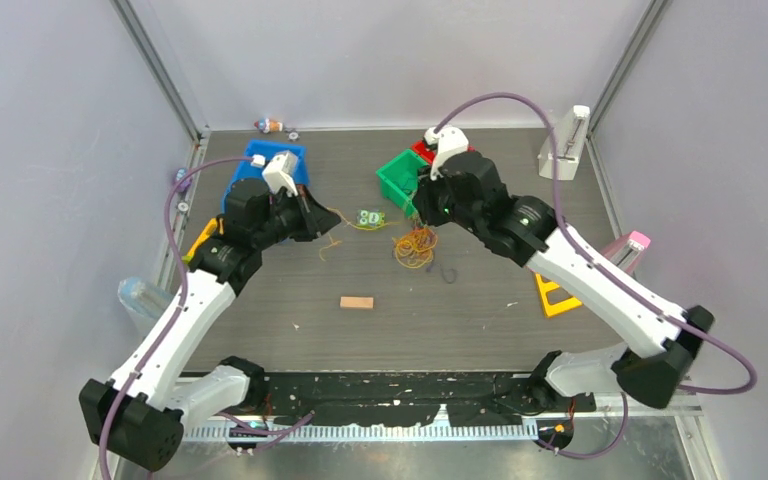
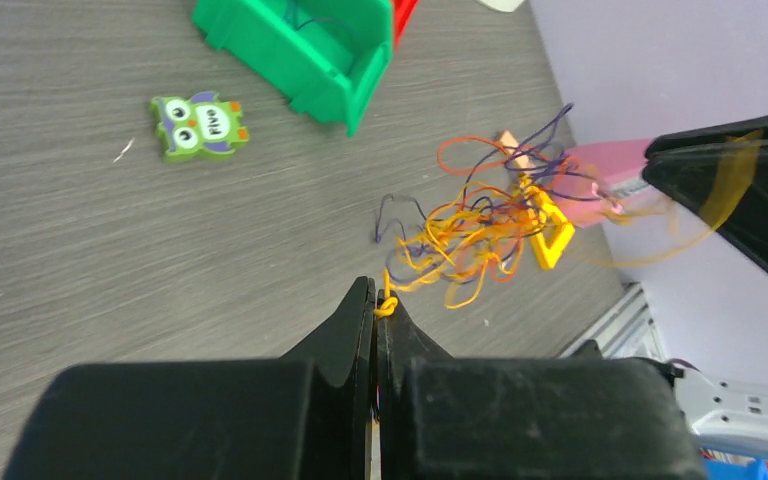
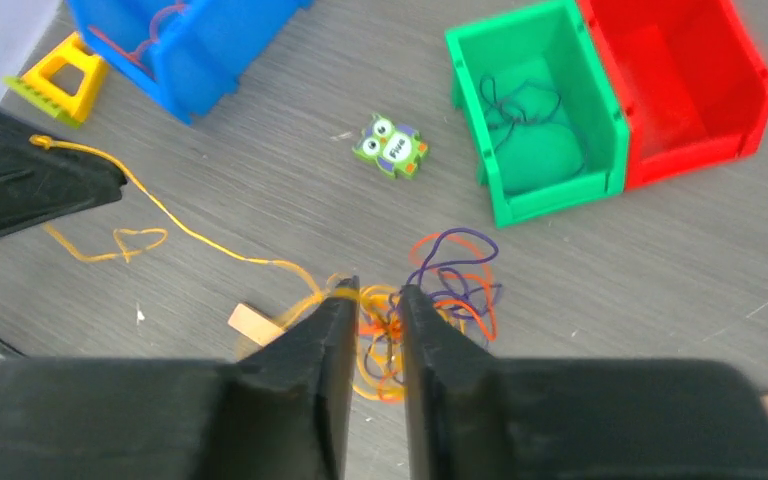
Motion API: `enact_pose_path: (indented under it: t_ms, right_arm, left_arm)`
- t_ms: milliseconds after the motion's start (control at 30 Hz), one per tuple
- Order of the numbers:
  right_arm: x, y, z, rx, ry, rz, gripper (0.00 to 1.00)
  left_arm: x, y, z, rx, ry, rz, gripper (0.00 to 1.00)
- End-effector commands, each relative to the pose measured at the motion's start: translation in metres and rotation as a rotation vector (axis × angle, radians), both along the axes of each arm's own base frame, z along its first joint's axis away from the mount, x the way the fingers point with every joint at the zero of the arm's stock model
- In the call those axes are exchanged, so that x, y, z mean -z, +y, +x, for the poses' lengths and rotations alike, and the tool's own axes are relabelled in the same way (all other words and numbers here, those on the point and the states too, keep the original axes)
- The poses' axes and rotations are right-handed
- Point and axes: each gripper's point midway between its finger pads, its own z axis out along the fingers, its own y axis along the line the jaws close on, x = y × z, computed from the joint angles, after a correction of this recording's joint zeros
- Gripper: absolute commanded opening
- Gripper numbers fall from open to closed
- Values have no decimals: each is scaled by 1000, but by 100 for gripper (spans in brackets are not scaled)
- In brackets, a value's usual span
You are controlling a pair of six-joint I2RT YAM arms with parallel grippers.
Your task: Untangle the cables
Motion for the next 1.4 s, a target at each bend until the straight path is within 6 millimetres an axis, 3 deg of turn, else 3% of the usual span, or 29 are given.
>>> enact_pose_path:
  t_ms: [0, 33, 100, 200, 267, 300, 333, 500, 567, 633, 667, 800, 900, 1067, 1200, 1367]
  right_arm:
    - [61, 11, 23, 28, 183, -50, 45]
    - [73, 19, 24, -1, 220, -60, 68]
    - [83, 23, 23, -25, 244, -71, 83]
    - [91, 17, 21, -24, 242, -62, 88]
    - [103, 5, 15, -20, 256, -46, 90]
    - [118, -2, 7, -20, 287, -46, 92]
    - [121, -10, 11, 0, 284, -30, 93]
    - [161, -55, 6, 94, 318, -20, 95]
    - [170, -65, 8, 123, 324, -25, 95]
    - [179, -68, 12, 140, 337, -31, 94]
    - [184, -66, 17, 145, 344, -32, 93]
    - [196, -51, 34, 138, 363, -12, 82]
    - [199, -32, 45, 89, 369, 36, 71]
    - [212, -4, 61, 44, 395, 76, 61]
    - [222, 16, 69, 2, 409, 82, 61]
    - [240, 31, 72, -24, 425, 74, 63]
  left_arm:
    - [12, 6, 27, -70, -34, 54, 0]
    - [19, 9, 31, -90, -19, 79, 0]
    - [32, 20, 43, -157, 11, 140, 0]
    - [44, 44, 58, -274, 48, 205, 0]
    - [54, 63, 67, -356, 90, 198, 0]
    - [57, 72, 70, -394, 108, 187, 0]
    - [62, 82, 72, -433, 128, 172, 0]
    - [69, 133, 70, -688, 129, 203, 0]
    - [67, 136, 67, -703, 110, 197, 0]
    - [68, 127, 66, -652, 101, 169, 1]
    - [70, 115, 65, -590, 101, 144, 7]
    - [78, 74, 56, -393, 111, 145, 59]
    - [78, 56, 49, -355, 77, 281, 75]
    - [92, 9, 47, -226, 76, 452, 80]
    - [123, -40, 49, -41, 153, 431, 74]
    - [159, -77, 54, 91, 262, 415, 73]
